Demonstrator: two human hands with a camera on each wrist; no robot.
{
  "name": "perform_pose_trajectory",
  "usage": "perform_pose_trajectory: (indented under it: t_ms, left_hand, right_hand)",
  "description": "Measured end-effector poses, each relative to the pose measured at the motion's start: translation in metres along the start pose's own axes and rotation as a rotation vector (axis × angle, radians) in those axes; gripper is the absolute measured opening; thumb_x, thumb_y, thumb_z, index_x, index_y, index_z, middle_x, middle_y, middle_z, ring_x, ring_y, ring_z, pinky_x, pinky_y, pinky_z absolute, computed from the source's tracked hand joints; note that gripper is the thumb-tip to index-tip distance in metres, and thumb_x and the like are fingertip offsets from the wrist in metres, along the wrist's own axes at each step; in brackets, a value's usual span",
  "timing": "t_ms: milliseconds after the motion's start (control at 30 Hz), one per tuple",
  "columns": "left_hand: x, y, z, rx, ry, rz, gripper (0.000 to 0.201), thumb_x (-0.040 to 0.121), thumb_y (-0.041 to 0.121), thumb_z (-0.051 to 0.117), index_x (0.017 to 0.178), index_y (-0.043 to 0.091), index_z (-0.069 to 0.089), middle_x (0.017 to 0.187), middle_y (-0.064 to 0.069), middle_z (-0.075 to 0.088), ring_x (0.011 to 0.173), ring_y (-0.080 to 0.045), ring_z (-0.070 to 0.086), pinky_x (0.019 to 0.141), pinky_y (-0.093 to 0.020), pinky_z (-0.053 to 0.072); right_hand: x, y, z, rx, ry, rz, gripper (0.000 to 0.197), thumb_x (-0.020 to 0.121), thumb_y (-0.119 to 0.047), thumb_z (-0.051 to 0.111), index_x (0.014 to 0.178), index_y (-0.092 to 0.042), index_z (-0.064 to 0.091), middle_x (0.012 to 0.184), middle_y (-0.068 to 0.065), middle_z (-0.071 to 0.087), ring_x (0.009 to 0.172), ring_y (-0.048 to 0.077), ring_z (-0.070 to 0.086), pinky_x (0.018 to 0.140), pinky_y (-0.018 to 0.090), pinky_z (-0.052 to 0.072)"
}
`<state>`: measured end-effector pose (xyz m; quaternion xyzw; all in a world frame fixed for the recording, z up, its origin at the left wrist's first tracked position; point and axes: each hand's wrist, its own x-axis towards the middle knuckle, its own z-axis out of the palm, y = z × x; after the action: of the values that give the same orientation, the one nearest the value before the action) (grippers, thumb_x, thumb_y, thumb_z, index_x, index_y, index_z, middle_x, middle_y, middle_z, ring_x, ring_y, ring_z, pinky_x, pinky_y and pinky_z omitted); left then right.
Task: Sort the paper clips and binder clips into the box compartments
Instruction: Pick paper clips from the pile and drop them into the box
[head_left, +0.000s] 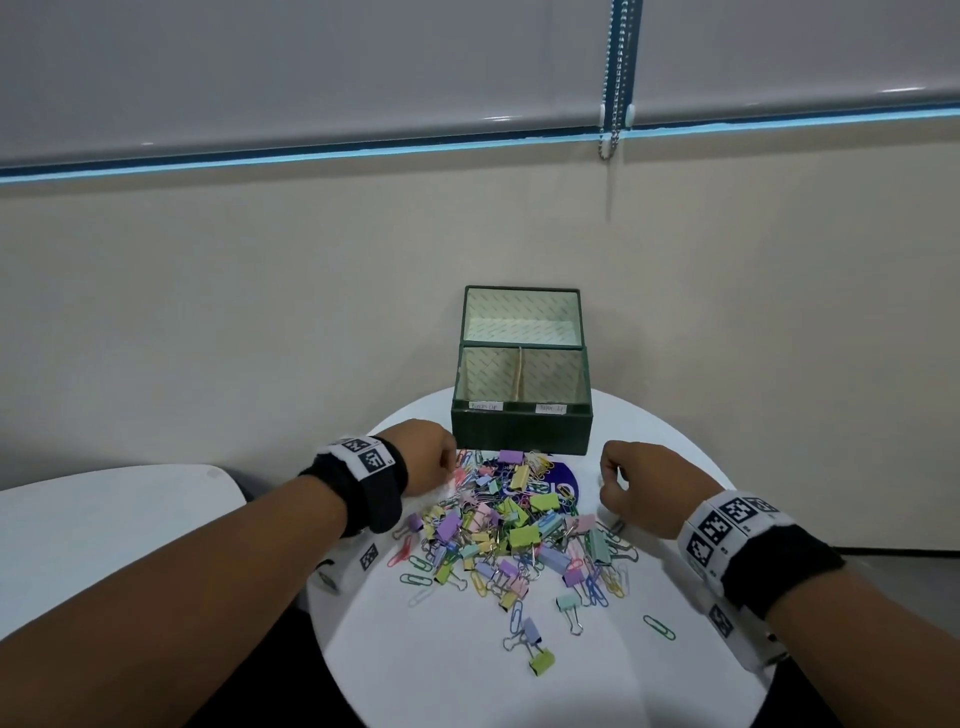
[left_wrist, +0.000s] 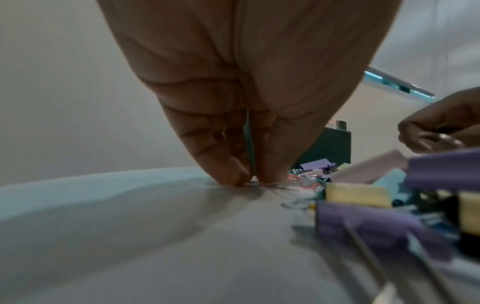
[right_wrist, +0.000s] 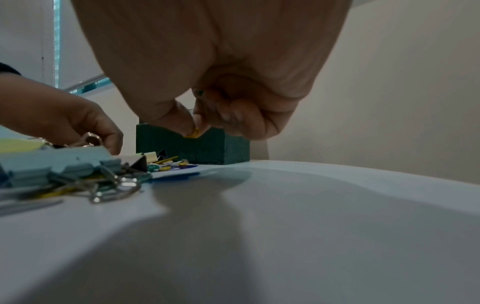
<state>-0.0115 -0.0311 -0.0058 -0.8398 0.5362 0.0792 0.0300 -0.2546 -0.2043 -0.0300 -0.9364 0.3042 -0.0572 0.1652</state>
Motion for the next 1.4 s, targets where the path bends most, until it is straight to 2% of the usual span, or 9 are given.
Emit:
perform_pose_trajectory:
  t_ms: [233, 433, 567, 767, 867, 967, 1133, 1233, 1400]
  left_hand:
    - [-0.009, 0.0, -0.03, 0.026, -0.1, -0.011, 0.013, 0.087, 0.022, 0.054, 0.085, 0.02, 0.066, 0.087, 0.004, 0.069, 0.079, -0.016, 0.06, 0.072, -0.026, 0.051]
    - [0.024, 0.026, -0.077, -0.3, 0.144, 0.046, 0.028, 0.094, 0.033, 0.058, 0.074, 0.014, 0.06, 0.07, -0.001, 0.064, 0.059, -0.012, 0.055, 0.063, -0.028, 0.051]
    - [0.051, 0.056, -0.076, -0.316, 0.228, 0.015, 0.028, 0.093, 0.031, 0.059, 0.069, 0.018, 0.057, 0.068, -0.001, 0.056, 0.066, -0.018, 0.051, 0.059, -0.024, 0.04]
    - [0.051, 0.052, -0.065, -0.357, 0.244, 0.003, 0.02, 0.092, 0.017, 0.061, 0.103, 0.022, 0.076, 0.11, 0.004, 0.072, 0.099, -0.014, 0.064, 0.089, -0.023, 0.046]
    - [0.03, 0.029, -0.065, -0.445, 0.303, 0.041, 0.015, 0.093, 0.018, 0.062, 0.094, 0.025, 0.075, 0.087, 0.016, 0.068, 0.08, -0.003, 0.065, 0.081, -0.025, 0.051]
    - [0.006, 0.002, -0.056, -0.419, 0.131, 0.05, 0.012, 0.094, 0.021, 0.063, 0.093, 0.027, 0.074, 0.079, 0.015, 0.069, 0.074, 0.0, 0.066, 0.07, -0.02, 0.05]
    - [-0.009, -0.007, -0.02, -0.066, -0.109, 0.142, 0.041, 0.097, 0.013, 0.048, 0.131, 0.033, 0.061, 0.119, 0.007, 0.063, 0.104, -0.013, 0.061, 0.095, -0.026, 0.047]
    - [-0.008, -0.003, -0.007, 0.034, -0.061, 0.234, 0.035, 0.093, 0.008, 0.049, 0.122, 0.019, 0.064, 0.114, -0.006, 0.06, 0.099, -0.023, 0.058, 0.085, -0.028, 0.046]
    - [-0.003, -0.01, -0.001, -0.035, -0.001, 0.121, 0.014, 0.091, 0.022, 0.062, 0.102, 0.023, 0.071, 0.104, 0.007, 0.061, 0.092, -0.011, 0.056, 0.081, -0.02, 0.04]
  right_hand:
    - [0.009, -0.01, -0.024, 0.056, 0.122, -0.079, 0.008, 0.099, -0.023, 0.05, 0.093, -0.026, 0.054, 0.083, -0.013, 0.054, 0.076, 0.012, 0.054, 0.065, 0.024, 0.037]
    - [0.066, -0.041, -0.056, 0.153, 0.178, 0.003, 0.011, 0.103, -0.018, 0.046, 0.098, -0.015, 0.055, 0.091, -0.002, 0.057, 0.079, 0.015, 0.054, 0.064, 0.024, 0.039]
    - [0.089, -0.059, -0.049, 0.122, 0.137, 0.05, 0.008, 0.099, -0.015, 0.054, 0.092, -0.015, 0.056, 0.097, 0.004, 0.061, 0.091, 0.023, 0.059, 0.079, 0.03, 0.045]
    - [0.073, -0.058, -0.058, 0.165, 0.126, 0.031, 0.04, 0.095, -0.019, 0.066, 0.135, -0.023, 0.061, 0.138, 0.001, 0.06, 0.119, 0.022, 0.061, 0.103, 0.034, 0.048]
    - [0.046, -0.038, -0.064, 0.204, 0.203, -0.055, 0.019, 0.096, -0.017, 0.063, 0.11, -0.028, 0.068, 0.116, -0.009, 0.067, 0.092, 0.008, 0.063, 0.094, 0.034, 0.055]
    - [0.013, -0.016, -0.057, 0.055, -0.066, -0.141, 0.018, 0.095, -0.019, 0.063, 0.088, -0.036, 0.065, 0.09, -0.02, 0.066, 0.08, -0.003, 0.061, 0.079, 0.019, 0.051]
    - [-0.013, 0.004, -0.032, -0.072, -0.354, -0.086, 0.037, 0.081, -0.013, 0.063, 0.101, -0.043, 0.07, 0.104, -0.022, 0.065, 0.09, 0.0, 0.062, 0.085, 0.022, 0.053]
    - [-0.012, 0.004, -0.019, -0.093, -0.33, -0.099, 0.027, 0.084, -0.023, 0.07, 0.102, -0.042, 0.072, 0.102, -0.022, 0.063, 0.089, -0.002, 0.058, 0.088, 0.023, 0.053]
    - [-0.008, 0.009, -0.008, -0.065, -0.284, -0.078, 0.022, 0.089, -0.019, 0.058, 0.078, -0.036, 0.068, 0.084, -0.019, 0.07, 0.081, 0.0, 0.065, 0.082, 0.026, 0.057]
